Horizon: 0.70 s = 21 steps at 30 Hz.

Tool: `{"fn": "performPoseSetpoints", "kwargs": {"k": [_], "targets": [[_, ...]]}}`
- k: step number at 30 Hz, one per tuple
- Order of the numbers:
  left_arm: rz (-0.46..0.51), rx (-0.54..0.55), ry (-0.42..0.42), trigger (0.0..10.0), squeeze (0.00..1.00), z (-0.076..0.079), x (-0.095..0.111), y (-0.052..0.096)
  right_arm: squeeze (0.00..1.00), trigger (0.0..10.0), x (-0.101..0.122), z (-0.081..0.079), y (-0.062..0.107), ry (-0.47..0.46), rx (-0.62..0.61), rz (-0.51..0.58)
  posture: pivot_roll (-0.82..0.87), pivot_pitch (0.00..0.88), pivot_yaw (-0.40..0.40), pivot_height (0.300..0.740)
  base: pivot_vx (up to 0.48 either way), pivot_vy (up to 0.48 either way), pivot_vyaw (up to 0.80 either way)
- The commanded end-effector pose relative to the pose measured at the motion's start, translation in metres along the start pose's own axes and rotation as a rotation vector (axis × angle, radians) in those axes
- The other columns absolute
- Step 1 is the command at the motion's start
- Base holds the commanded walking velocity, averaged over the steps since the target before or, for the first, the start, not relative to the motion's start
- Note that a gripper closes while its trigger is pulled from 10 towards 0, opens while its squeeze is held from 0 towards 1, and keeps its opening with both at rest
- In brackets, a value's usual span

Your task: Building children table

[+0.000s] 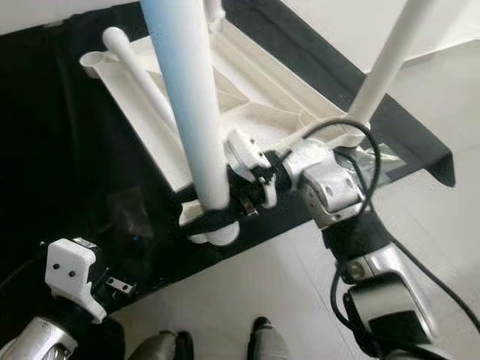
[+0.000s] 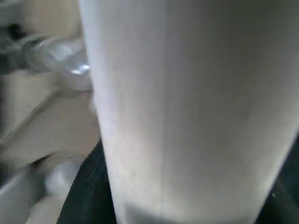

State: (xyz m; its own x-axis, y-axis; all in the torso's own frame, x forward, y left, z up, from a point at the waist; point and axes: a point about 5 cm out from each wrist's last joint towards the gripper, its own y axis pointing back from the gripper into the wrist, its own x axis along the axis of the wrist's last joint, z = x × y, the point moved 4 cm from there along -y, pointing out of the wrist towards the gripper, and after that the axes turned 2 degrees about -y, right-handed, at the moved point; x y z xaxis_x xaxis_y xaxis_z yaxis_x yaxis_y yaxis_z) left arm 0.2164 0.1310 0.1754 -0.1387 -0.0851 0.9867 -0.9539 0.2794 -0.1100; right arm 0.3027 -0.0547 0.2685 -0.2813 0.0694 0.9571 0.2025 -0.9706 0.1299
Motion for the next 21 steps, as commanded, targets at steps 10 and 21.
{"fn": "performPoseSetpoints", "kwargs": {"k": [10, 21], "targets": [[-0.065, 0.181, -0.005, 10.0, 0.00, -0.024, -0.013, -0.005, 0.00, 10.0, 0.005, 0.020, -0.007, 0.016, -0.332, 0.020, 0.04, 0.210, -0.025, 0.740, 0.000, 0.000, 0.00], [-0.004, 0.196, -0.085, 10.0, 0.00, -0.031, -0.003, -0.026, 0.00, 10.0, -0.048, 0.020, 0.004, -0.186, -0.884, 0.054, 0.03, 0.133, 0.001, 0.740, 0.000, 0.393, -0.15]]}}
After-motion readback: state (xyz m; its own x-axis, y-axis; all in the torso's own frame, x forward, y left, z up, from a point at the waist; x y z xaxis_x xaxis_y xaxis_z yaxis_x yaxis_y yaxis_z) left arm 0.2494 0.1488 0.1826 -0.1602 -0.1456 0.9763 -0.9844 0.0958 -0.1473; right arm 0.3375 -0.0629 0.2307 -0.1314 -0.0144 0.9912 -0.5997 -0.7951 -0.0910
